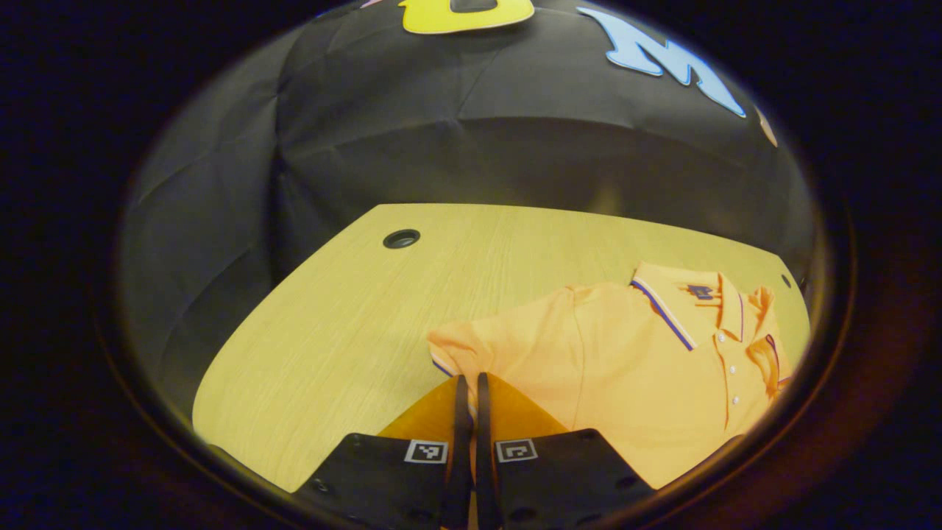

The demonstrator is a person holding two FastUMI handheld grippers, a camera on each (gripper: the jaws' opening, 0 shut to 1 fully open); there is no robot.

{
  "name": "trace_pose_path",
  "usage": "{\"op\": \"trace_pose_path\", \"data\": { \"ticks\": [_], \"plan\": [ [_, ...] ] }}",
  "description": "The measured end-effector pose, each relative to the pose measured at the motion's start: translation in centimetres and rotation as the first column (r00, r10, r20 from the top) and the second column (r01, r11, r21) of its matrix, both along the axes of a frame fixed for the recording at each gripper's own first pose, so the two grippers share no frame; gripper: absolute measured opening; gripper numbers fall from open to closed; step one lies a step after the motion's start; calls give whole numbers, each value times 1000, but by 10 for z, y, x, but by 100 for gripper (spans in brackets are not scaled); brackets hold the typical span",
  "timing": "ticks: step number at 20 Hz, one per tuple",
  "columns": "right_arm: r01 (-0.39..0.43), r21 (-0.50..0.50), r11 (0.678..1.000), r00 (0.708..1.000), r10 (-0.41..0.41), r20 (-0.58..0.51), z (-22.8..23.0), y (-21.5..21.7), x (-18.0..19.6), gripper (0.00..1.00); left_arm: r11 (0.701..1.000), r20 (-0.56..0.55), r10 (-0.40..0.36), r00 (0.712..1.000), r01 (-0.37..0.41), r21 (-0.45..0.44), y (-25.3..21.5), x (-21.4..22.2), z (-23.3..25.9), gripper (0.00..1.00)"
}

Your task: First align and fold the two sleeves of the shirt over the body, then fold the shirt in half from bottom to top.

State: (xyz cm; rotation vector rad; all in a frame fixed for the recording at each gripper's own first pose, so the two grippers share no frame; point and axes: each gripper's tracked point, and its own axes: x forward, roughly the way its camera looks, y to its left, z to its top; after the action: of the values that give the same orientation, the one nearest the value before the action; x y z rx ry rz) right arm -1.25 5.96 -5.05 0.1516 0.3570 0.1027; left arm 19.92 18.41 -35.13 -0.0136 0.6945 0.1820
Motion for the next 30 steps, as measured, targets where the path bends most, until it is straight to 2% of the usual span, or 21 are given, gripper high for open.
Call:
{"op": "trace_pose_path", "data": {
  "ticks": [4,8,12,18,20,21,22,23,25,27,28,30],
  "plan": [
    [14,1,1000,1000,-14,-3,-2,-9,-3,96,1000,48,0,999,-1,18,-6,3,22,10],
    [33,3,999,999,-33,-9,-7,-13,-3,96,997,91,-56,994,51,61,-23,7,51,10],
    [75,-7,997,997,-76,-20,-17,-14,-3,96,987,87,-147,985,140,76,-59,10,61,10],
    [153,15,988,986,-152,-72,-39,-15,-12,96,953,27,-296,955,293,81,-110,11,44,10],
    [156,4,988,985,-155,-76,-44,-16,-12,96,947,8,-315,949,314,76,-117,8,39,14],
    [156,-5,988,985,-156,-78,-46,-19,-13,96,946,3,-317,948,316,72,-118,6,37,21],
    [154,-11,988,985,-154,-81,-49,-20,-15,96,944,1,-327,945,327,50,-123,4,39,22],
    [152,-14,988,985,-153,-82,-51,-22,-16,96,943,2,-332,943,332,34,-127,1,37,30],
    [142,-22,990,986,-143,-87,-58,-26,-19,96,941,19,-337,941,337,4,-131,-9,44,63],
    [127,-38,991,987,-130,-97,-68,-28,-24,96,942,29,-336,941,336,-17,-131,-26,52,89],
    [118,-45,992,987,-122,-105,-75,-29,-28,96,943,33,-332,943,333,-22,-129,-37,57,87],
    [96,-44,994,987,-100,-129,-89,-28,-38,96,947,49,-319,946,321,-20,-121,-60,68,92]
  ]
}}
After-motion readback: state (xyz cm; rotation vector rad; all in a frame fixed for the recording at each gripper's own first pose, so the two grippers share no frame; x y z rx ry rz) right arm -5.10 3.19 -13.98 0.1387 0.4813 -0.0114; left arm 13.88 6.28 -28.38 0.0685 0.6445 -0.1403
